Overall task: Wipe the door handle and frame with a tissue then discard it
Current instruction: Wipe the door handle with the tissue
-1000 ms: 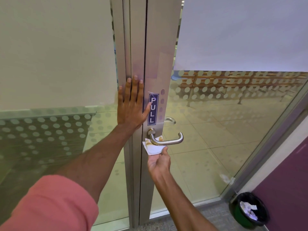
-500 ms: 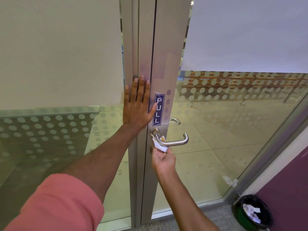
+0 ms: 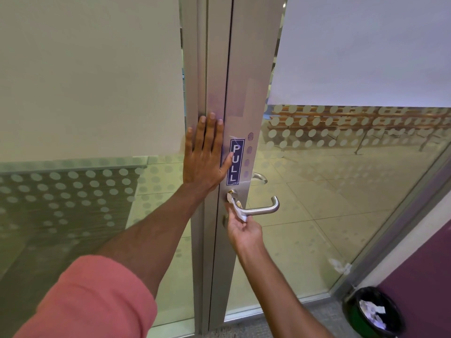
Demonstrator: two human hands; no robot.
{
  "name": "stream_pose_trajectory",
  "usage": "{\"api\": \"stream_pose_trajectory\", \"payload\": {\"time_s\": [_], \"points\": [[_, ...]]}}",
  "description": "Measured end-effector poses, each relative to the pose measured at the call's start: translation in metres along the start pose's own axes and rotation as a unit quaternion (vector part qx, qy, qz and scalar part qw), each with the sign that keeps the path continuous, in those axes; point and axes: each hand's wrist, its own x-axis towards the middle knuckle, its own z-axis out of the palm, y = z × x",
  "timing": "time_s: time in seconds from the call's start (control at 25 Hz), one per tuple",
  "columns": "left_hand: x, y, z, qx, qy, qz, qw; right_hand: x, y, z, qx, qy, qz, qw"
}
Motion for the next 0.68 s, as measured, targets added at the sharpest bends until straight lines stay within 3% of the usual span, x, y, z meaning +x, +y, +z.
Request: {"api": "stream_pose_trajectory", "payload": {"time_s": [0.4, 0.56, 0.68], "points": [[0.001, 0.001, -0.003, 0.001, -0.012, -0.001, 1.000, 0.003, -0.013, -0.007, -0.088, -0.031, -0.021, 0.995], [0.001, 0.002, -0.004, 0.011, -0.014, 0.004, 1.000, 0.000, -0.031, -0.015, -0.082, -0.070, 0.000, 0.994], [0.001, 0.003, -0.002, 0.004, -0.013, 0.002, 1.000, -0.002, -0.049, -0.007, -0.072, -0.067, -0.029, 0.995]]}}
